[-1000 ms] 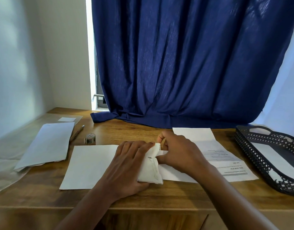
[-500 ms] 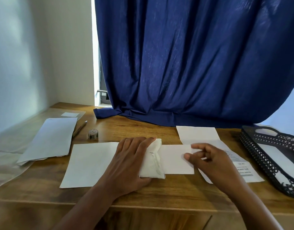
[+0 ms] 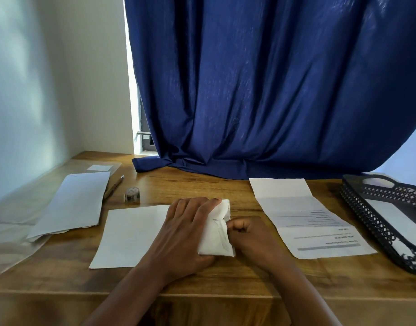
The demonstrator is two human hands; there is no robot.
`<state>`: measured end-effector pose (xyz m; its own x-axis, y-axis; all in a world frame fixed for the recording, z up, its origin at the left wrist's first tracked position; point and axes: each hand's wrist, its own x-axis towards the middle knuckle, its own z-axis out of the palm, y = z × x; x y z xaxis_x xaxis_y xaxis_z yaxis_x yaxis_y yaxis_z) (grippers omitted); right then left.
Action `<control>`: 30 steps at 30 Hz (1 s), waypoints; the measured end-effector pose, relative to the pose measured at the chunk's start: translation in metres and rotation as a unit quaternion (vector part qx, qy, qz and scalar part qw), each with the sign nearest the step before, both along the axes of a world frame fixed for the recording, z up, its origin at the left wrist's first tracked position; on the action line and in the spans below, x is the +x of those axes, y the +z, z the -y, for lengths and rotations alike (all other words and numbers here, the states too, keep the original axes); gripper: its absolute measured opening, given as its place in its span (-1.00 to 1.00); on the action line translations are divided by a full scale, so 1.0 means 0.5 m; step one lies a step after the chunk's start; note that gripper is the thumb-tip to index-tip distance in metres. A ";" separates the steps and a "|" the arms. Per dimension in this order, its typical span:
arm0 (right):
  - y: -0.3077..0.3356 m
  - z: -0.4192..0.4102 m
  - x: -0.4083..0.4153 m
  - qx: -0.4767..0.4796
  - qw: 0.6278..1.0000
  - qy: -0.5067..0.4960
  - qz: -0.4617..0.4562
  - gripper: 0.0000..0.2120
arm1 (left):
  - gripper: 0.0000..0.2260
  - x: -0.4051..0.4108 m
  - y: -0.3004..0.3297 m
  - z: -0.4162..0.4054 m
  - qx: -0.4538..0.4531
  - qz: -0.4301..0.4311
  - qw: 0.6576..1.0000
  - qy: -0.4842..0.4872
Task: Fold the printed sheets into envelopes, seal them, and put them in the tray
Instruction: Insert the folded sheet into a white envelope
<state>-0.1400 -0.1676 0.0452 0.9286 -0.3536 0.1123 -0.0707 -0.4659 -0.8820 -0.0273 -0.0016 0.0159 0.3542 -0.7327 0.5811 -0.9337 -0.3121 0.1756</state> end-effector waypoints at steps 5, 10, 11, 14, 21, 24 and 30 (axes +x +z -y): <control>-0.017 -0.013 0.035 -0.029 0.999 0.012 0.011 -0.65 | -0.03 0.001 -0.001 0.001 -0.001 0.000 1.000 0.003; -0.029 -0.002 0.024 -0.008 0.999 0.014 0.038 -0.77 | -0.03 0.001 -0.002 0.002 -0.010 -0.015 1.000 -0.004; -0.031 0.002 0.017 0.015 0.999 -0.001 0.048 -0.77 | -0.02 0.002 -0.003 0.002 -0.006 -0.029 1.000 -0.002; -0.043 0.023 0.005 0.065 0.989 -0.100 0.086 -0.88 | 0.06 0.004 -0.008 0.004 0.057 -0.081 0.995 0.018; -0.071 0.021 0.003 -0.074 0.979 -0.152 0.110 -0.77 | -0.23 0.011 -0.023 0.009 0.215 -0.146 0.964 0.050; -0.077 0.004 0.013 -0.268 0.961 -0.030 0.056 -0.56 | -0.28 0.012 -0.022 0.006 0.190 -0.179 0.964 0.039; -0.099 -0.012 0.030 -0.424 0.895 0.107 -0.085 -0.41 | -0.42 0.016 -0.027 0.007 0.160 -0.206 0.965 0.028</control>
<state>-0.1252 -0.1616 -0.0045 0.9940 -0.0201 0.1072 0.0007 -0.9817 -0.1904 -0.0193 -0.0052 0.0026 0.5505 -0.8249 0.1289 -0.7856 -0.4595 0.4144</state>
